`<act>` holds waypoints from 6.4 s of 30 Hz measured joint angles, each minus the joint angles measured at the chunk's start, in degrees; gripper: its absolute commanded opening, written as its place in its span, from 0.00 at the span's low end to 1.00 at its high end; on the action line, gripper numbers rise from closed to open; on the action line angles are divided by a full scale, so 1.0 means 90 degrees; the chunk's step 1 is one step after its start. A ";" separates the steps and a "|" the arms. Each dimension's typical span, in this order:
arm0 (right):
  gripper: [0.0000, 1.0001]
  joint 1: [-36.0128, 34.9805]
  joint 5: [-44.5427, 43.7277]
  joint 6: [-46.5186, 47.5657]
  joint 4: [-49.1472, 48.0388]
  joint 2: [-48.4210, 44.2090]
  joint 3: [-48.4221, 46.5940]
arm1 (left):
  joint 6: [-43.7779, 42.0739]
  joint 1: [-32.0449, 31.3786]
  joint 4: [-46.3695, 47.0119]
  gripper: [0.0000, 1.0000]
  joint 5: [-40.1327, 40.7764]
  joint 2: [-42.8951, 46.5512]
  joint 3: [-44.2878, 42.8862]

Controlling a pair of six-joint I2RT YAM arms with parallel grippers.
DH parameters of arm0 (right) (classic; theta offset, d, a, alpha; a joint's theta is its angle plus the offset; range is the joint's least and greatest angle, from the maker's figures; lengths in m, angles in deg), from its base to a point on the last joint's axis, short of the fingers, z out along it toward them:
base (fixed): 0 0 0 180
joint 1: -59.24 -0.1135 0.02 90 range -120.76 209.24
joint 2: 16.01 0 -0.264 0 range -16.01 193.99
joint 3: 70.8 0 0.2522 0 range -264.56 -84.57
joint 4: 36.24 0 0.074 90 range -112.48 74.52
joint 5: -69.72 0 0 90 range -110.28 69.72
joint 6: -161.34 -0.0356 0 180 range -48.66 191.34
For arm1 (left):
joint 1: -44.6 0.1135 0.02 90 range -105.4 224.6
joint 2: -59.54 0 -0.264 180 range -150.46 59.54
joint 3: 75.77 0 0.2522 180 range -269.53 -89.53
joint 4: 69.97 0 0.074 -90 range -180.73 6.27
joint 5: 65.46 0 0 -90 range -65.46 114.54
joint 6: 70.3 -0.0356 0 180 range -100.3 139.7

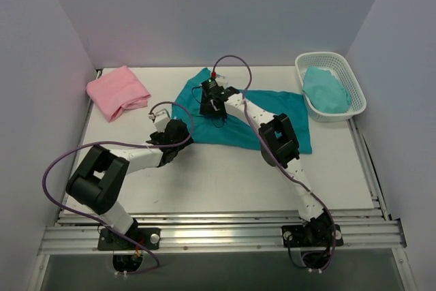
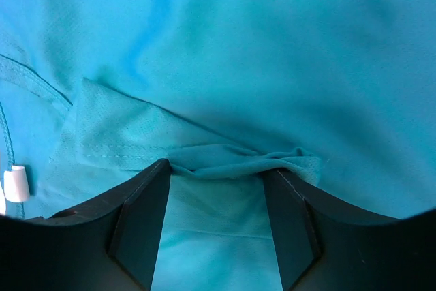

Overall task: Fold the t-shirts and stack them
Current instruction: Fold the flattened tshirt in 1/3 of the way

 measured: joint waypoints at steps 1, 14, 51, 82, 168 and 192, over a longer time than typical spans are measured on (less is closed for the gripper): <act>0.53 0.0129 0.0024 0.0000 0.0041 0.0141 -0.0272 | 0.0002 -0.0010 0.0017 0.87 0.0000 -0.0002 0.0000; 0.54 0.1258 -0.0255 -0.0165 0.0129 0.0138 -0.0423 | 0.0019 -0.0119 0.0177 0.86 0.0002 0.0019 0.0090; 0.55 0.0833 0.0308 -0.0260 -0.1146 -0.0206 -0.0165 | 0.0294 -0.0748 -0.1304 0.86 0.0563 0.1362 0.0386; 0.55 0.0967 0.0185 -0.0444 -0.1579 0.0284 0.0053 | 0.0274 -0.0748 -0.1452 0.86 0.0746 0.1787 0.0663; 0.63 0.1637 -0.1124 0.0236 -0.1620 -0.8638 0.6448 | 0.1770 0.1078 0.0716 0.02 -0.1491 -0.3196 -0.3458; 0.63 0.1668 -0.0976 0.0168 -0.1341 -0.9661 0.6642 | 0.1469 0.0194 -0.1217 0.02 -0.0393 0.2550 0.0857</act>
